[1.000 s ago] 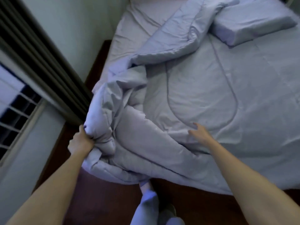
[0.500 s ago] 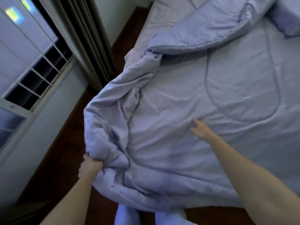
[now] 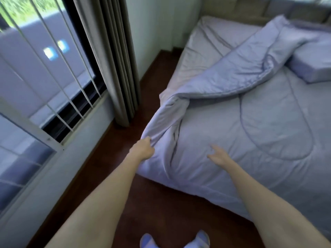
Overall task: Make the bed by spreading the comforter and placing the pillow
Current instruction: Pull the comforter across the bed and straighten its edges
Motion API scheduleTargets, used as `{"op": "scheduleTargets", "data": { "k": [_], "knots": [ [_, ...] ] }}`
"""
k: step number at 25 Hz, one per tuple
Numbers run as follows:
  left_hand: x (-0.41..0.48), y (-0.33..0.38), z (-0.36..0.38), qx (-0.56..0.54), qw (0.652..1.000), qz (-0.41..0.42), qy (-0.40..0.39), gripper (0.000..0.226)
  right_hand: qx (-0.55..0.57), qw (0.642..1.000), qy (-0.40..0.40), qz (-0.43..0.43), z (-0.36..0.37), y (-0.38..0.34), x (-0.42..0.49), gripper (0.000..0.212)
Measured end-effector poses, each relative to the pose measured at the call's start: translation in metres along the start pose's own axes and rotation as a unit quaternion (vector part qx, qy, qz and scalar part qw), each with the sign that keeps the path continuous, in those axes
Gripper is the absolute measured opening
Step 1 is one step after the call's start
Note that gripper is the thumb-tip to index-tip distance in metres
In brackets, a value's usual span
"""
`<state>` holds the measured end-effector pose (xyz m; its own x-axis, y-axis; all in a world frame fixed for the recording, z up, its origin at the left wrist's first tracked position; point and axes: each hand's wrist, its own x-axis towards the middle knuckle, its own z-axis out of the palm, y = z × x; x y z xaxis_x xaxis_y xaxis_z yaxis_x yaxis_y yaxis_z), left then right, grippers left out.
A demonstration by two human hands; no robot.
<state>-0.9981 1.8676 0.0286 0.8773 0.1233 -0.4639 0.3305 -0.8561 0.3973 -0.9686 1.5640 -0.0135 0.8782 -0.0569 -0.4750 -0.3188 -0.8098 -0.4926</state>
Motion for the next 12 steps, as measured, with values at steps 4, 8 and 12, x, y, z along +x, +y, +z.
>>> {"op": "scheduleTargets", "data": {
  "k": [4,8,12],
  "knots": [
    [0.016,0.039,-0.041,0.018,0.994,0.11,0.015,0.054,0.024,0.999,0.036,-0.028,-0.017,-0.043,0.004,0.061],
    [0.054,0.076,-0.063,0.072,0.978,0.19,0.038,0.052,0.051,0.996,0.072,-0.016,-0.036,-0.063,0.034,0.059],
    [0.119,0.099,-0.068,0.137,0.96,0.243,0.023,0.052,0.118,0.987,0.109,0.029,-0.051,-0.065,0.086,0.056]
  ]
}}
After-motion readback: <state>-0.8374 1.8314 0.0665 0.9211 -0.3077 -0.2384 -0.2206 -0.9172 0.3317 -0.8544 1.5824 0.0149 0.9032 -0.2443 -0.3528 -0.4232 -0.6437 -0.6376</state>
